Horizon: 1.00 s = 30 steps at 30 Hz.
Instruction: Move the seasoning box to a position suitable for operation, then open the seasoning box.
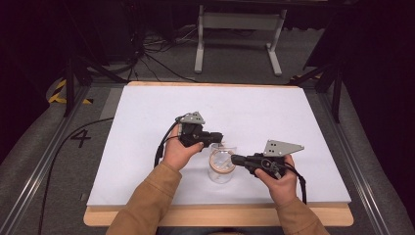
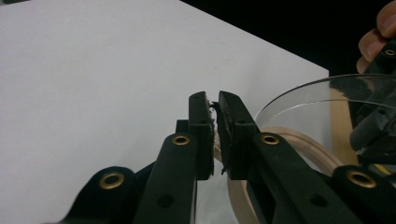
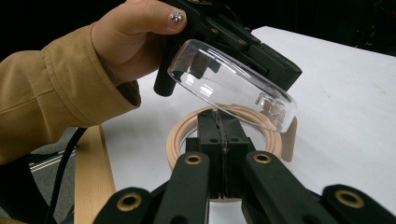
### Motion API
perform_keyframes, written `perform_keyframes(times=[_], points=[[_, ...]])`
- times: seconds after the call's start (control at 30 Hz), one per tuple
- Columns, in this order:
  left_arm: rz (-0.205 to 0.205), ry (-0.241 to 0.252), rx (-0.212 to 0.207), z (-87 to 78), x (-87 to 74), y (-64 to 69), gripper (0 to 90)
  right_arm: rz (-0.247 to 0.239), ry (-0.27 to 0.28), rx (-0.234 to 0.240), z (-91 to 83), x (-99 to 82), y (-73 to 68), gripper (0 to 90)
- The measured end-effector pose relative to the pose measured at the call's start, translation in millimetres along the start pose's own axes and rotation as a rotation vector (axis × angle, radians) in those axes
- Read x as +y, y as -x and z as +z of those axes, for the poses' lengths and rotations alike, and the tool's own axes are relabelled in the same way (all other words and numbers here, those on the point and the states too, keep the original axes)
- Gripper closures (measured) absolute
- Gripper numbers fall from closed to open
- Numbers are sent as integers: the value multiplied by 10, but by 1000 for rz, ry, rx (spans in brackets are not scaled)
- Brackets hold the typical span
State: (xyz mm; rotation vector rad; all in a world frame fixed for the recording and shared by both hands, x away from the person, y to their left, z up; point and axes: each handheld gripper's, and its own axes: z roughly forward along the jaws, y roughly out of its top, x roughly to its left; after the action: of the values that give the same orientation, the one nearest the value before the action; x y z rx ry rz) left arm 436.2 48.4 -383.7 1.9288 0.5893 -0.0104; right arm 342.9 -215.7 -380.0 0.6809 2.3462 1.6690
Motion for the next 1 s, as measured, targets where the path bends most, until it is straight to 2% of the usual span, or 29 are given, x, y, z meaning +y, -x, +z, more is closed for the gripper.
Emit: perform_keyframes(times=[0.17, 0.23, 0.33, 0.4, 0.47, 0.5, 0.63, 0.77, 0.9, 1.0], points=[[5, -7, 31, -118, 55, 20, 811, 0, 4, -1, -16, 0, 4, 900], [2, -42, 73, -208, 101, 44, 795, 0, 4, -5, -17, 0, 5, 900], [7, -77, 90, -335, 166, 93, 765, -8, 3, -9, -20, 1, 6, 900], [25, -113, 104, -417, 199, 111, 746, -11, 0, -9, -23, -1, 10, 900], [23, -113, 112, -449, 201, 126, 738, -15, -3, -12, -27, 5, 15, 900], [28, -138, 121, -516, 204, 133, 734, -15, -2, -11, -30, 13, 18, 900], [29, -138, 129, -602, 186, 132, 722, -28, -6, -13, -36, 30, 30, 900], [12, -151, 144, -710, 121, 135, 710, -52, -17, -20, -24, 75, 50, 900], [-12, -149, 160, -821, 56, 135, 703, -60, -13, -10, -6, 120, 82, 900], [-15, -161, 182, -889, 5, 140, 707, -62, -8, -4, -2, 151, 118, 900]])
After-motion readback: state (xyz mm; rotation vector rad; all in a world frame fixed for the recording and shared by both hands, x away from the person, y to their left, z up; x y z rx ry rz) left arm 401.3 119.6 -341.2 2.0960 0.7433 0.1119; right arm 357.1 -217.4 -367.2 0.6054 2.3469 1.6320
